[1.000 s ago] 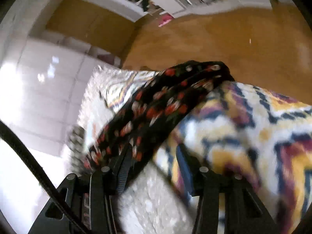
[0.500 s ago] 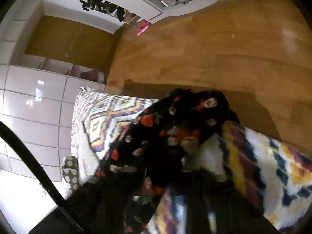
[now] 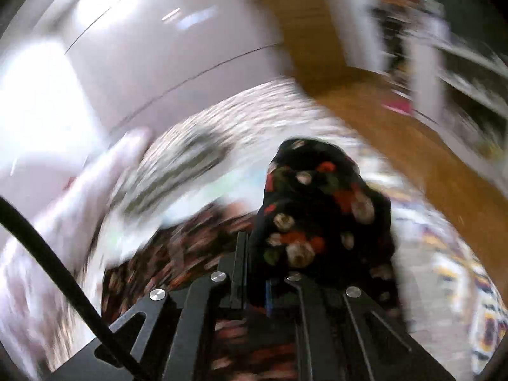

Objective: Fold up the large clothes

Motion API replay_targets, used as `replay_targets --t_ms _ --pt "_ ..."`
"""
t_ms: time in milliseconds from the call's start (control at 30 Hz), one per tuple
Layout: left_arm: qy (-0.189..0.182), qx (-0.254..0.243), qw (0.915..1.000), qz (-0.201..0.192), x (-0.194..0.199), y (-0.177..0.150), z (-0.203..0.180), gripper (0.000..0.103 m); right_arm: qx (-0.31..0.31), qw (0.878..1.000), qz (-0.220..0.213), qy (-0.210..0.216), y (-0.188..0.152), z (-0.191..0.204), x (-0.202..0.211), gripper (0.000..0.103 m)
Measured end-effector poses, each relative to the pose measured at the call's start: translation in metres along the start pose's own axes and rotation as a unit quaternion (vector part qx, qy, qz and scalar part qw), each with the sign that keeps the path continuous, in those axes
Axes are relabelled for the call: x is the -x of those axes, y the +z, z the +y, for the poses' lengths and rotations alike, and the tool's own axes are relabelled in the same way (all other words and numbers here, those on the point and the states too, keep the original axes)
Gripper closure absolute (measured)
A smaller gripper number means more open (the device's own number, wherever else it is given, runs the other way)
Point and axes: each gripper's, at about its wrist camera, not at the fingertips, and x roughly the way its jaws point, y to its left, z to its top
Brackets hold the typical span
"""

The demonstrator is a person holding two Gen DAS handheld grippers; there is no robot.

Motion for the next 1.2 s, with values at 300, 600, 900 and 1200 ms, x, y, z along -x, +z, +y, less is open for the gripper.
replay_targets --t_ms 300,600,900,1200 --pt "0.026 0.038 0.9983 -0.036 0.039 -0.003 0.059 0.037 0.234 0.955 0.153 0.101 -0.131 0.202 -0.089 0.065" --pt "0.007 -0.008 0.9998 -0.015 0.011 0.031 0.023 0.035 0.178 0.968 0.132 0.119 -0.135 0.139 -0.031 0.048" --pt "0.021 -0.173 0.9847 -0.012 -0.078 0.112 -0.099 0.032 0.040 0.993 0.094 0.067 -0.121 -0.006 0.038 0.045" --pt "0.150 -0.358 0.9216 0.001 -0.201 0.141 -0.189 0.032 -0.013 0.993 0.104 0.062 -0.144 -0.057 0.048 0.044"
